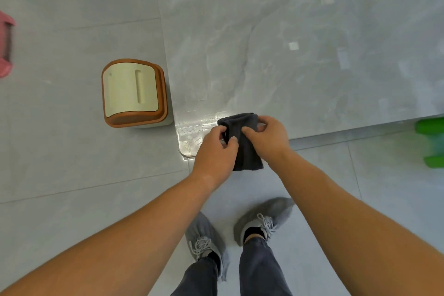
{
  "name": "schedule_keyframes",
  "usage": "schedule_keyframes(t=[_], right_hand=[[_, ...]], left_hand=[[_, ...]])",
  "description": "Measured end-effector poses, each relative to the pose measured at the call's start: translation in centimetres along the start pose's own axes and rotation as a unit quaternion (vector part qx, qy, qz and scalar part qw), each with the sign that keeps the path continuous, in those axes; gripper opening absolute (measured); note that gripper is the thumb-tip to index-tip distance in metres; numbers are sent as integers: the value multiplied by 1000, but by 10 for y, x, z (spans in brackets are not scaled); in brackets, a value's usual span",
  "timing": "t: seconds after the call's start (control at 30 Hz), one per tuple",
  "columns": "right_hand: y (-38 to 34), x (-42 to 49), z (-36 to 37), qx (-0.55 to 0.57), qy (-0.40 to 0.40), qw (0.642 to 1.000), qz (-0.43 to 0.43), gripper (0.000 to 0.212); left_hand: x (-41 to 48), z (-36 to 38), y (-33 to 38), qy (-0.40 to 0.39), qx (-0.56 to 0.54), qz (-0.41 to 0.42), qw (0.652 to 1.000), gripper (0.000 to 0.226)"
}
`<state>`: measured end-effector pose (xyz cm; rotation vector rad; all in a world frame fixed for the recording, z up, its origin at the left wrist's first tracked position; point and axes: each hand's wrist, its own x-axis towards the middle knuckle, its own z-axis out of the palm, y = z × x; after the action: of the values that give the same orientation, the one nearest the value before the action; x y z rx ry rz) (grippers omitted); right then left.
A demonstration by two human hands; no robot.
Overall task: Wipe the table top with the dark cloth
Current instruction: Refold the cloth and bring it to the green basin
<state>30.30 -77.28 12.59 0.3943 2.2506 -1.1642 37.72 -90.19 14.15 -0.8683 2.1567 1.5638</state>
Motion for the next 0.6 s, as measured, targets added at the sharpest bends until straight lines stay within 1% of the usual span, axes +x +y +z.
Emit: schedule_keyframes(t=[0.07, 0.13, 0.23, 0.3, 0.4, 0.5, 0.6], right_hand=[[5, -6, -5, 43, -4, 999, 7, 15], [12, -16, -16, 80, 7, 997, 4, 8], [25, -34, -43, 194, -6, 980, 32, 11], [36, -46, -66, 280, -19, 957, 65, 15], [53, -59, -106, 370, -20, 924, 96, 17], [69, -65, -151, 417, -2, 902, 110, 20], [83, -65, -199, 434, 30, 894, 105, 18]], left_hand=[[-1, 2, 2, -4, -9, -8, 1000, 38], [-2, 7, 7, -20, -25, -10, 999, 33], [-7, 22, 20, -48, -32, -13, 998, 39], [-13, 40, 32, -70, -42, -21, 996, 45], [-23, 75, 54, -112, -40, -31, 992, 52], [-30, 114, 83, -137, -22, -45, 989, 45], [-37, 157, 118, -147, -33, -54, 987, 34]])
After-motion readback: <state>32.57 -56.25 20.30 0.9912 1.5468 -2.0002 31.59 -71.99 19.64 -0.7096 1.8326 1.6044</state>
